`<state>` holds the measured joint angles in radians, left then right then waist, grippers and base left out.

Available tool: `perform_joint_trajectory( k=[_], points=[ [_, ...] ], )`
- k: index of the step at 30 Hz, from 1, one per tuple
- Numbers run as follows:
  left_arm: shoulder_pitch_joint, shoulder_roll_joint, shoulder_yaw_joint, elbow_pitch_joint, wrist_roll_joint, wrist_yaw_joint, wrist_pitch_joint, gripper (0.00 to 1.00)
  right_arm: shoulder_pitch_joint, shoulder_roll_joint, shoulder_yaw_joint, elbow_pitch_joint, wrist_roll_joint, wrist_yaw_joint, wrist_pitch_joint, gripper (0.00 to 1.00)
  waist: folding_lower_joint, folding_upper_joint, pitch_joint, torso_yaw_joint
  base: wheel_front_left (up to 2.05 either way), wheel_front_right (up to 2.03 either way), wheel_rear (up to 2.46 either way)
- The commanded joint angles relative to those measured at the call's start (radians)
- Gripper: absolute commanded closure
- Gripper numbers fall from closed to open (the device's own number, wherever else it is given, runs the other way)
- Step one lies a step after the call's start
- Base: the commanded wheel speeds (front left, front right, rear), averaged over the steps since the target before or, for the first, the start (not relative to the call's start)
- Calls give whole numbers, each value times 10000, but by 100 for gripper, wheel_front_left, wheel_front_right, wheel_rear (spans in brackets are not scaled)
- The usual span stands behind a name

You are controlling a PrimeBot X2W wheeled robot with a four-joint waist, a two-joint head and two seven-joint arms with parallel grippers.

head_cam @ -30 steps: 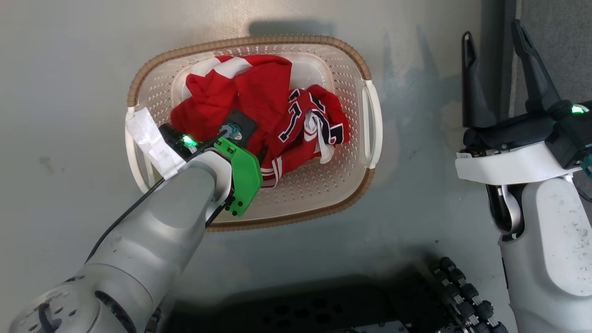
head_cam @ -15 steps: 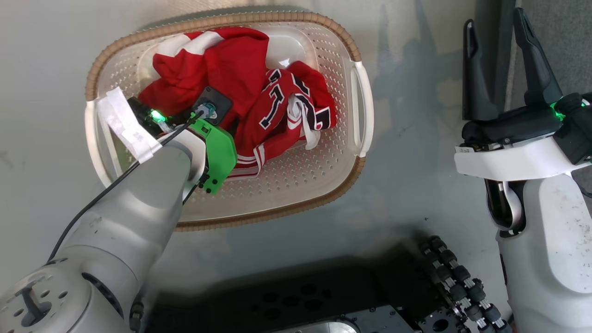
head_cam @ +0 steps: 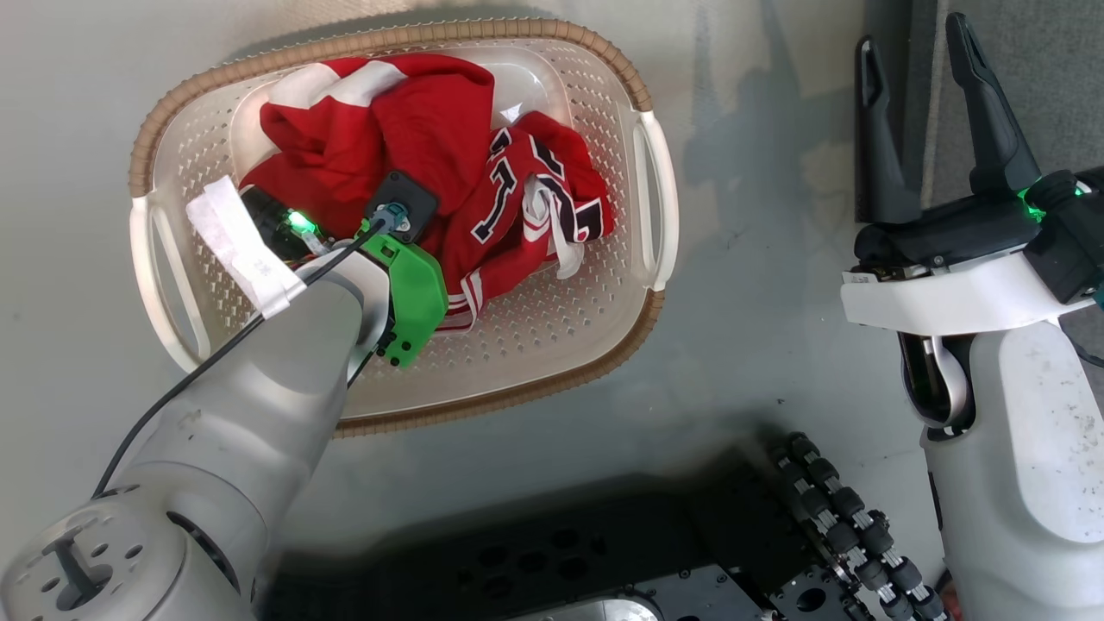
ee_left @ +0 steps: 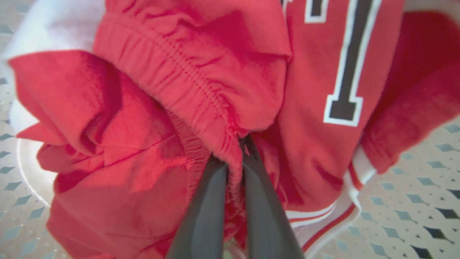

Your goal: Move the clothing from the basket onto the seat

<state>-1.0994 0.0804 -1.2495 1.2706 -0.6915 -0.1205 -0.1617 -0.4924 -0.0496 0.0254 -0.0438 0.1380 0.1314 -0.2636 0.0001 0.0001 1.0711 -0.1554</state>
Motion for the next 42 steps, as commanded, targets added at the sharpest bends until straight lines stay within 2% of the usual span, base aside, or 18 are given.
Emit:
perform_joint_trajectory(
  k=[1,7,16,22,28,42],
  points=[
    [65,-16,-19,41,12,-29,-130,100,-68,-17,-7,27,-50,-14,-17,0,-1,-1,-49,-13,0,0,0],
    [207,-84,-64,81,142,-42,-567,100,123,-16,-4,150,-62,-14,-17,0,-1,-1,-465,54,0,0,0],
    [800,-133,295,-134,-124,303,-1043,100,312,-18,263,342,61,-14,-17,0,-1,-1,-1814,125,0,0,0],
    [1748,266,1120,-1702,112,961,-1024,100,677,-19,415,597,48,-14,-17,0,-1,-1,-3257,226,0,0,0],
    [3263,487,2179,-3235,697,1391,-1028,100,1380,-22,483,866,-36,-14,-17,0,-1,-1,-5038,433,0,0,0],
    [6484,520,4571,-5896,2612,1671,-1028,100,3122,-25,911,1477,4,-14,-17,0,-1,-1,-8555,755,0,0,0]
  ],
)
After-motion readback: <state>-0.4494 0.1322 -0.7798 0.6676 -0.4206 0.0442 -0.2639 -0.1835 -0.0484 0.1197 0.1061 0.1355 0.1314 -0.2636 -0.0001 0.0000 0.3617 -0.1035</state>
